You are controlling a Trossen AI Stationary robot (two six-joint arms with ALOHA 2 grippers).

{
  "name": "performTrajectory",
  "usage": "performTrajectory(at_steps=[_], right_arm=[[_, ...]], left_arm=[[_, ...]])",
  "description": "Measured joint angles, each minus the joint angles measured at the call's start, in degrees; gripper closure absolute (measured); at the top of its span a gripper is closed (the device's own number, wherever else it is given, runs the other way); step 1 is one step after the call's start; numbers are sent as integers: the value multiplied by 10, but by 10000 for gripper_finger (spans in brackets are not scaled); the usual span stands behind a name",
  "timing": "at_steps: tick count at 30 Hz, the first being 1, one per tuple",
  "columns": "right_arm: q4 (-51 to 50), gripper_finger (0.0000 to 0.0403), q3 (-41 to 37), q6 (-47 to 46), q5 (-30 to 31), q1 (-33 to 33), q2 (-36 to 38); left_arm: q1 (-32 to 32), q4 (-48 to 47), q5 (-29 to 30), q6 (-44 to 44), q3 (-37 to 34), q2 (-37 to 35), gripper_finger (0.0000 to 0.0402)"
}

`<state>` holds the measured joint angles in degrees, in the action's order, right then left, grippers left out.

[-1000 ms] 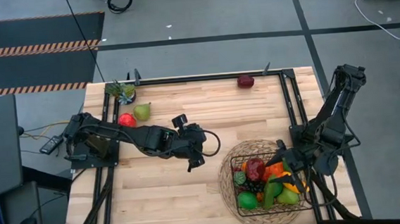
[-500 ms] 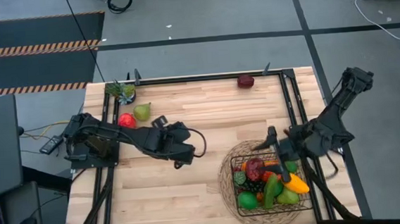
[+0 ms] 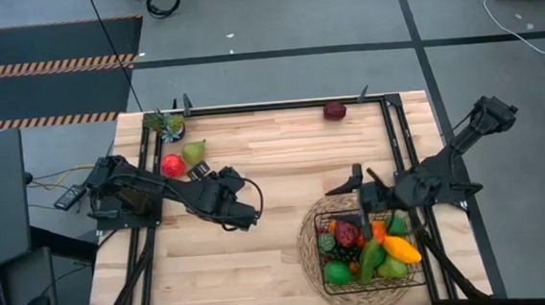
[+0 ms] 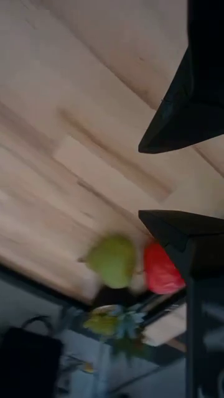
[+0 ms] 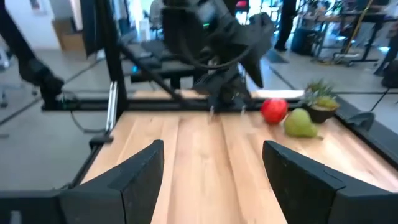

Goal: Build produce basket
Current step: Put the green pear into the black wire basket

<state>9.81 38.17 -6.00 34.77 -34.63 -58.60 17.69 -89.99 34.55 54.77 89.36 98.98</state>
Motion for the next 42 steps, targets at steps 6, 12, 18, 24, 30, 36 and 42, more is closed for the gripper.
performTrajectory(at_steps=[6,12,18,24,30,36,42], right_arm=[[13,127,0,2,-18,0,-24],[15,128,0,8,-18,3,-15],[11,128,0,16,-19,3,-14],[0,128,0,17,-19,3,-14],[-9,128,0,3,-19,2,-13],[-10,128,0,-23,-8,2,-13],[-10,128,0,-95,-3,-2,-13]], left_arm=[[-53,-1,-51,-9,-100,-3,237],[-118,46,-64,-63,-171,-5,237],[-181,234,-88,-173,-210,-24,237],[-245,309,-98,-252,-214,-46,237],[-321,242,-76,-262,-214,-59,237],[-372,258,-65,-300,-214,-60,237],[-387,259,7,-332,-214,-60,237]])
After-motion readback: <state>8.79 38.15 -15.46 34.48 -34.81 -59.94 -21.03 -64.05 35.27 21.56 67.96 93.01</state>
